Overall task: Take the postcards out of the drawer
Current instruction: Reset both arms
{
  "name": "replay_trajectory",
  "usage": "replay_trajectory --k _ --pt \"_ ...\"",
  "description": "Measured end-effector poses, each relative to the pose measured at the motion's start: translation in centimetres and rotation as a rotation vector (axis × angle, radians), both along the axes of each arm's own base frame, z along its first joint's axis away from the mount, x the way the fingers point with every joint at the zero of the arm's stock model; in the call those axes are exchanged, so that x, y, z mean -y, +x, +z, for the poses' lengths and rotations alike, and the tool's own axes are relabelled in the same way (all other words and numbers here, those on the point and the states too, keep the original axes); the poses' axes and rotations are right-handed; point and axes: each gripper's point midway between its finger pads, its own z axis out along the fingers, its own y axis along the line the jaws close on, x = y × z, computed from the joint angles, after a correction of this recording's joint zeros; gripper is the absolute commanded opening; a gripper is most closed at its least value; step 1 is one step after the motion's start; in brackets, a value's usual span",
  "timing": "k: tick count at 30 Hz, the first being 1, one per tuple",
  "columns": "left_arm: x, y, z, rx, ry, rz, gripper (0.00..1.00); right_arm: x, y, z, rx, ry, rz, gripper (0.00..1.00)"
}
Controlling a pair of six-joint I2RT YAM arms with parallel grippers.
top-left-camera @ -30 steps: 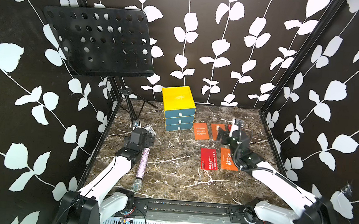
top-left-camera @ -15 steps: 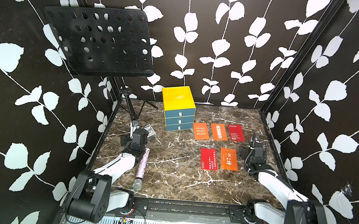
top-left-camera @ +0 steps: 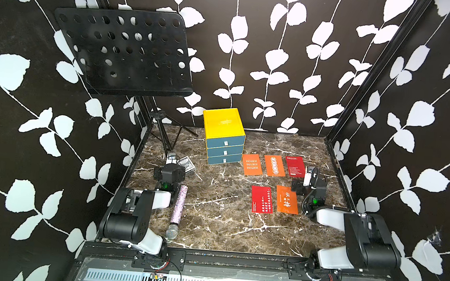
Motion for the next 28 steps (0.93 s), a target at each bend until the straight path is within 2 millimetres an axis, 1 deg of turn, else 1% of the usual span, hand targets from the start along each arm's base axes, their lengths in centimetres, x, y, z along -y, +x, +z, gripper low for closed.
replay_trajectory --k 1,3,5,12,28 --pt "0.3 0.1 0.0 0.022 -0.005 -0.018 0.99 -0.1 0.1 -0.5 -0.004 -0.001 0.009 0.99" --pt "0.8 0.0 -0.8 0.014 -0.013 -0.053 0.99 -0.4 -0.1 -1.3 -0.024 0.002 0.025 0.99" --pt "1.2 -0.2 -1.3 0.003 -0.016 -0.079 0.99 -0.5 0.0 -1.1 -0.015 0.005 0.032 0.99" --pt "1.7 0.2 -0.8 0.025 -0.028 -0.115 0.99 0.0 0.8 -0.2 0.006 0.008 0.012 0.99" --pt "1.9 0.4 -0.7 0.030 -0.036 -0.129 0.99 0.2 0.7 -0.2 0.004 0.008 0.006 0.99"
